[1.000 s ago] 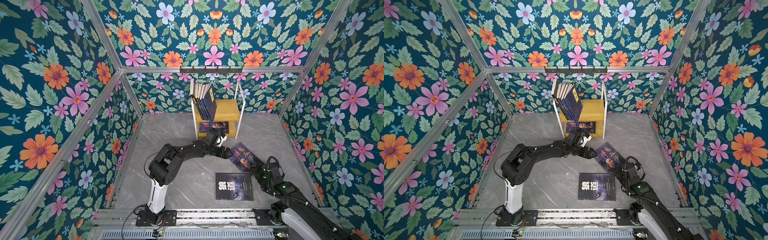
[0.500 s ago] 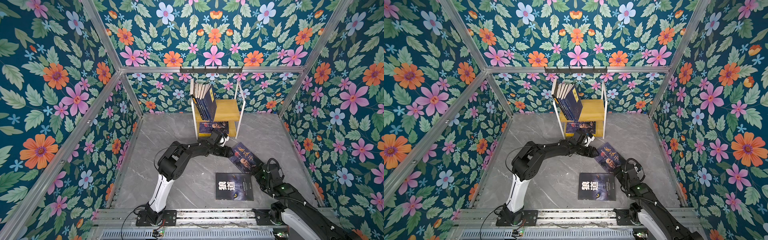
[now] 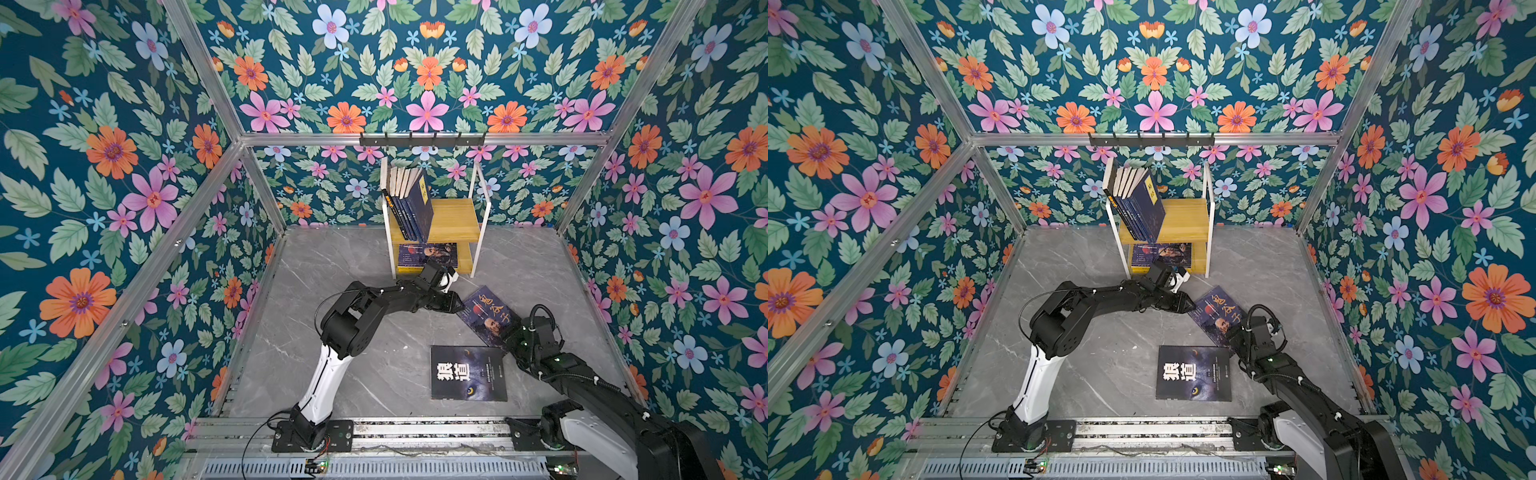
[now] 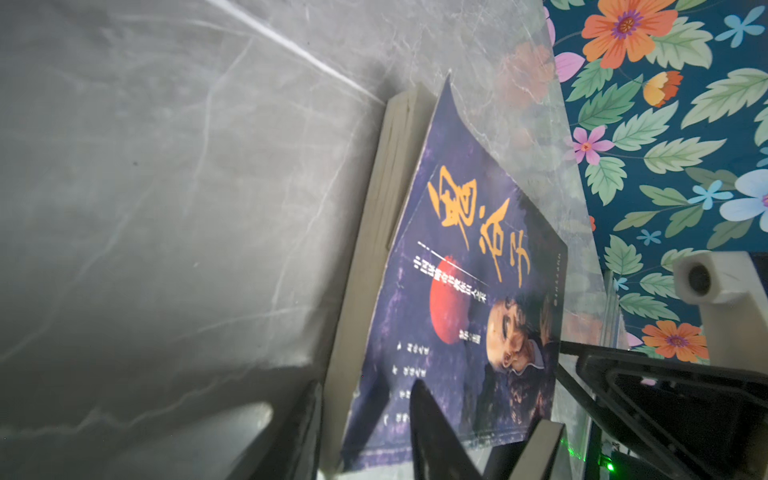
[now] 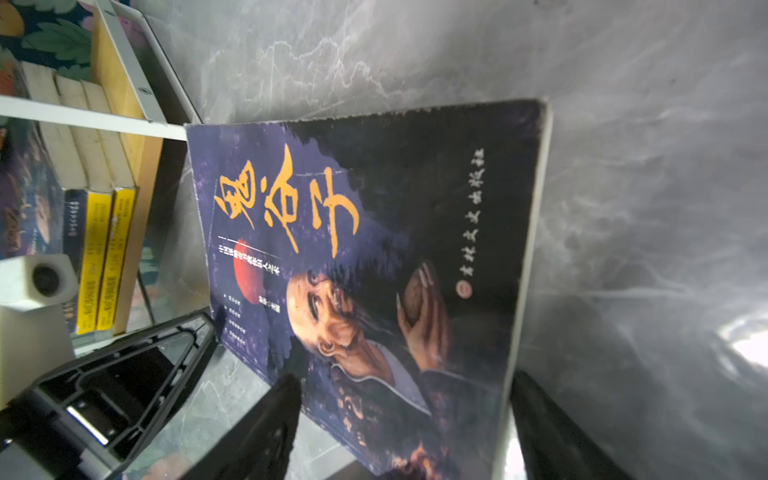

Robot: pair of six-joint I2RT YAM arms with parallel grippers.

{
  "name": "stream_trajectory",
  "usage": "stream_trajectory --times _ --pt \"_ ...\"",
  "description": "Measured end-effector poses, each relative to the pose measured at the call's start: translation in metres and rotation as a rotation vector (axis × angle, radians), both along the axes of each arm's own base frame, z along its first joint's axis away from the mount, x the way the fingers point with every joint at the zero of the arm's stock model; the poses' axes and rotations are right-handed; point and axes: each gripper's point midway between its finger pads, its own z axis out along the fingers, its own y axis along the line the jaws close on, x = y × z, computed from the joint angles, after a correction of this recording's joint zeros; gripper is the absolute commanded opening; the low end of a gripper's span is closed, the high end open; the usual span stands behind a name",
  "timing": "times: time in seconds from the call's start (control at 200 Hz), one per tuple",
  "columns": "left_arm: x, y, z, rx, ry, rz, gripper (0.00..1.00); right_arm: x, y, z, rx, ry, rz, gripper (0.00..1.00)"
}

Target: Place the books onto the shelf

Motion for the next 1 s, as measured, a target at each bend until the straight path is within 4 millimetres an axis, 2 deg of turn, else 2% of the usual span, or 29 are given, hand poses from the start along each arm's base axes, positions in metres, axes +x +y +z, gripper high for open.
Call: stream_trajectory --times 0.385,0.565,0.82,1.0 --pt "0.003 -0.002 -0.002 -0.015 0.005 0.011 0.29 0.009 0.001 0.035 -0.032 -0.059 0.039 0.63" --pt "0.003 -0.001 -0.003 -0.018 0.009 0.016 0.29 0.007 -0.001 0.038 -0.05 -0.061 0.049 0.45" --pt "0.002 0.002 -0.001 -0.016 0.013 0.019 0.29 0.01 -0.002 0.057 -0.079 -0.106 0.073 0.21" --pt "0.0 0.006 0.0 -0.01 0.025 0.026 0.33 0.012 0.001 0.071 -0.083 -0.146 0.103 0.0"
